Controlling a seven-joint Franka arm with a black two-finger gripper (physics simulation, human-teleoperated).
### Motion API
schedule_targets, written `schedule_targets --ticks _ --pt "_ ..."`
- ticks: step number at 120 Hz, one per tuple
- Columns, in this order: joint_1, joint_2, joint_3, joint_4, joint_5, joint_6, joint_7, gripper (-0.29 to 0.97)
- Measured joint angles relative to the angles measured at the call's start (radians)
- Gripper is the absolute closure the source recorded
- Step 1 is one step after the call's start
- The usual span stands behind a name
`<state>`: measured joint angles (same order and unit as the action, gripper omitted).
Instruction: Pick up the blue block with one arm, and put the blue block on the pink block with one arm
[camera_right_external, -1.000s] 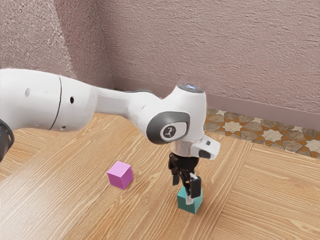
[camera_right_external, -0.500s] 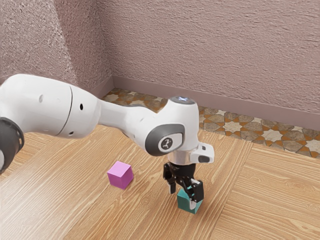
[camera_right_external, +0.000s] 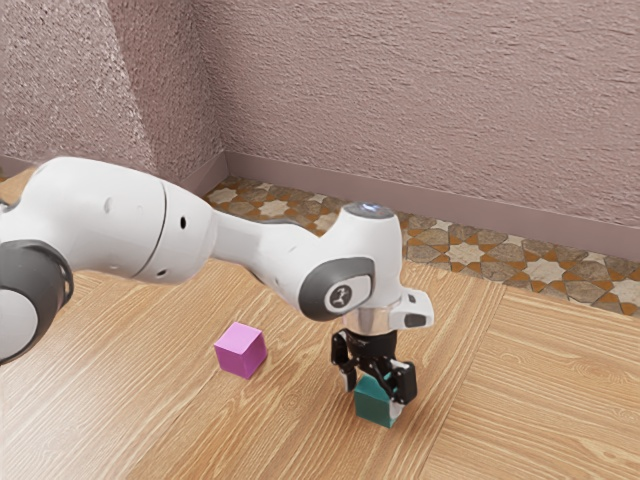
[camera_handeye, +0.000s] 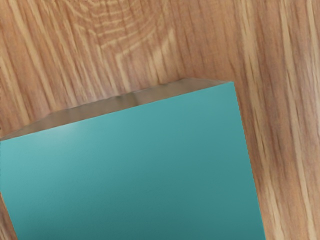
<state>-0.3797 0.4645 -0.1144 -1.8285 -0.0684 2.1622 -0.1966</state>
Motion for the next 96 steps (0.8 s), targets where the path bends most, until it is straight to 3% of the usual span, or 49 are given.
schedule_targets --ticks 19,49,96 --pt "0.003 0.013 0.000 0.013 0.002 0.005 -0.017 0.00" --pt "0.005 0.031 0.000 0.030 0.001 0.009 -0.038 0.16" --pt "0.010 0.033 0.001 0.031 0.003 0.011 -0.059 0.24"
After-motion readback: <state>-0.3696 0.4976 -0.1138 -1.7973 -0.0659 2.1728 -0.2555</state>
